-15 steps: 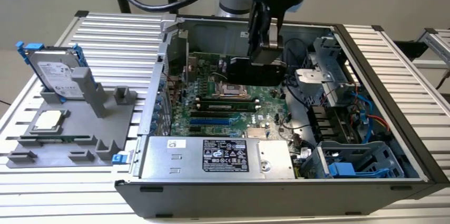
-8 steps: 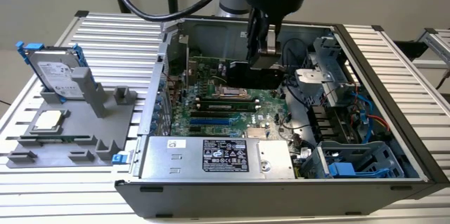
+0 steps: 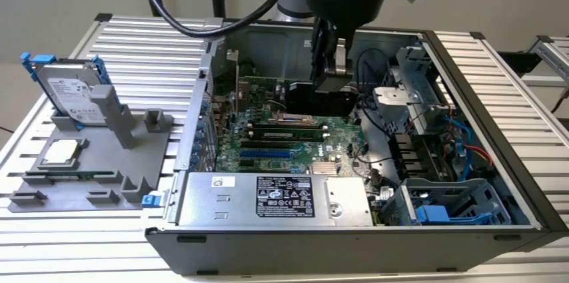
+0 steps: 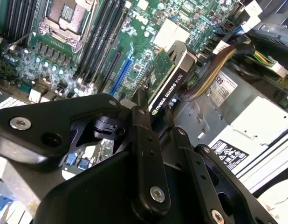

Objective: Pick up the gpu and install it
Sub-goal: 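Insert the gpu into the slot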

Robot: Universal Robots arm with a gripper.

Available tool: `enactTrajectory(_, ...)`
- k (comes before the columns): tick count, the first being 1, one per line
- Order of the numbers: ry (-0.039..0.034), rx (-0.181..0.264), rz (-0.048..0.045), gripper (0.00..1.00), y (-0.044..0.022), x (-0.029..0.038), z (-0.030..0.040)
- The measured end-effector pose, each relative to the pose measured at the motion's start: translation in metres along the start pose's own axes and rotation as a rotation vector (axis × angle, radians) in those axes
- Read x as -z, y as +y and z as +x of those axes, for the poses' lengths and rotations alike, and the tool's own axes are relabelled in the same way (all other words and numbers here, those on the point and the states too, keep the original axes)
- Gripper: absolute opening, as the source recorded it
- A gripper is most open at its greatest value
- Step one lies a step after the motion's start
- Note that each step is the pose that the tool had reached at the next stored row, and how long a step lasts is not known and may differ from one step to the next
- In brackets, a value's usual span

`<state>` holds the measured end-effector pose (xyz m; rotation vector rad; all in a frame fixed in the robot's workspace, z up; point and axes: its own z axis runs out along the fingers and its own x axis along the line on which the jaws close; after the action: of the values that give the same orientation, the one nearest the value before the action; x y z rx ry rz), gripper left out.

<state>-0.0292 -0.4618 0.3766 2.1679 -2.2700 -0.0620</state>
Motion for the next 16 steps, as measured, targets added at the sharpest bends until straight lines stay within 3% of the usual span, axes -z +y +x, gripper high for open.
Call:
enactTrajectory(11, -0.0002, 0.000, 0.0001, 0.00, -0.0001, -0.0033, -0.0001)
enactTrajectory(16, 0.0002, 0.000, 0.0000, 0.00, -0.0002, -0.0079, -0.0008)
